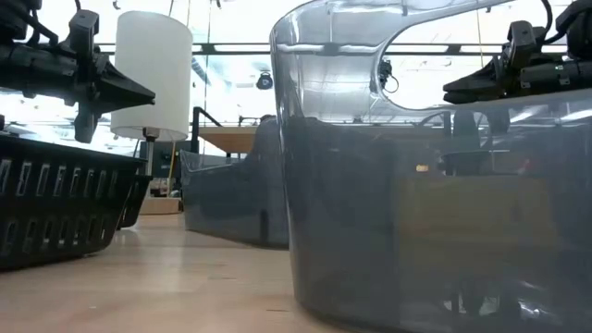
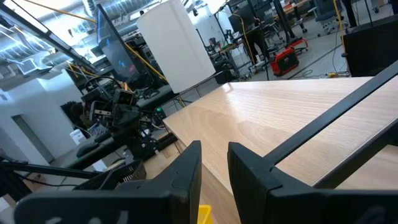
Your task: Stack baskets on shelf by color
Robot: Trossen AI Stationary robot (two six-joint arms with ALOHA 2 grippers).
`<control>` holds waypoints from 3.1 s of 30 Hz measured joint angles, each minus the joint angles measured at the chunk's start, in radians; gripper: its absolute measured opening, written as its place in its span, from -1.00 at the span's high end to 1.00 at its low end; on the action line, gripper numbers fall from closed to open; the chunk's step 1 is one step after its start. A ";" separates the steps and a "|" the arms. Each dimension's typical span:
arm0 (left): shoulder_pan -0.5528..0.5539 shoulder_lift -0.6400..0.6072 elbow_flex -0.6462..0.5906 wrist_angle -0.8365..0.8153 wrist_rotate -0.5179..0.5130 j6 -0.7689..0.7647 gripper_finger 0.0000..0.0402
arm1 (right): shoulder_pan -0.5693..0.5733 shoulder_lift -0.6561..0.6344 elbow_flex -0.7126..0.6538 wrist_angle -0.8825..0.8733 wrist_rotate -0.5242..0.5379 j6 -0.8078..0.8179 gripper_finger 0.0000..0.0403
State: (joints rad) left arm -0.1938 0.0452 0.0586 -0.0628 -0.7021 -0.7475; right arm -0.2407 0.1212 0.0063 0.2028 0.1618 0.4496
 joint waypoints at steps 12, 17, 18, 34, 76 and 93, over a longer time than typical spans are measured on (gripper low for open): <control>0.000 0.000 0.000 0.000 0.000 0.001 0.84 | 0.000 0.000 0.000 0.000 0.000 0.000 0.58; 0.001 0.000 -0.002 0.012 -0.034 0.043 0.82 | 0.000 0.000 0.000 0.000 0.000 0.000 0.58; 0.001 0.000 -0.003 0.019 -0.034 0.020 0.83 | 0.000 0.000 0.000 0.000 0.000 0.000 0.58; 0.001 0.000 -0.002 0.203 -0.127 -0.277 0.83 | 0.000 0.001 0.000 0.043 0.011 0.013 0.58; 0.000 0.282 0.302 0.548 0.200 0.105 0.80 | 0.156 0.711 0.653 -0.305 -0.388 0.380 0.66; 0.000 0.295 0.537 0.150 0.134 0.106 0.41 | 0.384 1.145 1.023 -0.864 -0.325 0.000 0.83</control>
State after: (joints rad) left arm -0.1936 0.3405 0.5952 0.0872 -0.5682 -0.6411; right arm 0.1435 1.2661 1.0295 -0.6615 -0.1633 0.4498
